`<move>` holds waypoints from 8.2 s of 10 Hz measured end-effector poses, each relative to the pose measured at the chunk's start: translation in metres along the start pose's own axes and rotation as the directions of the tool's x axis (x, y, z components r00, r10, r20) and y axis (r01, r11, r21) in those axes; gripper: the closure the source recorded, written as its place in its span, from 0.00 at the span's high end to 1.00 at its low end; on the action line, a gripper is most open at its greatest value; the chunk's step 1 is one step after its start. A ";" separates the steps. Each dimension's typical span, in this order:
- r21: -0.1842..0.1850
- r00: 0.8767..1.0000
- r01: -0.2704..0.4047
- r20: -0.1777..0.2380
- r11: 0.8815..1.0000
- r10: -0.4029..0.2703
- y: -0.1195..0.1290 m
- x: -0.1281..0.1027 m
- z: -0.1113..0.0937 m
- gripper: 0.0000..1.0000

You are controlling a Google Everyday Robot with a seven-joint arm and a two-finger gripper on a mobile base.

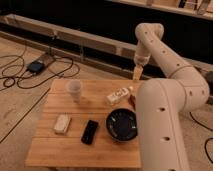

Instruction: Move the arm in a circular motion

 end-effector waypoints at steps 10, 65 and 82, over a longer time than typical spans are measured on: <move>-0.017 0.991 0.121 -0.049 0.992 -0.122 -0.007 -0.072 0.012 0.80; 0.002 0.786 0.617 -0.039 0.787 -0.617 0.197 -0.106 -0.045 0.80; 0.055 0.241 0.967 0.135 0.250 -0.961 0.244 -0.223 -0.053 0.80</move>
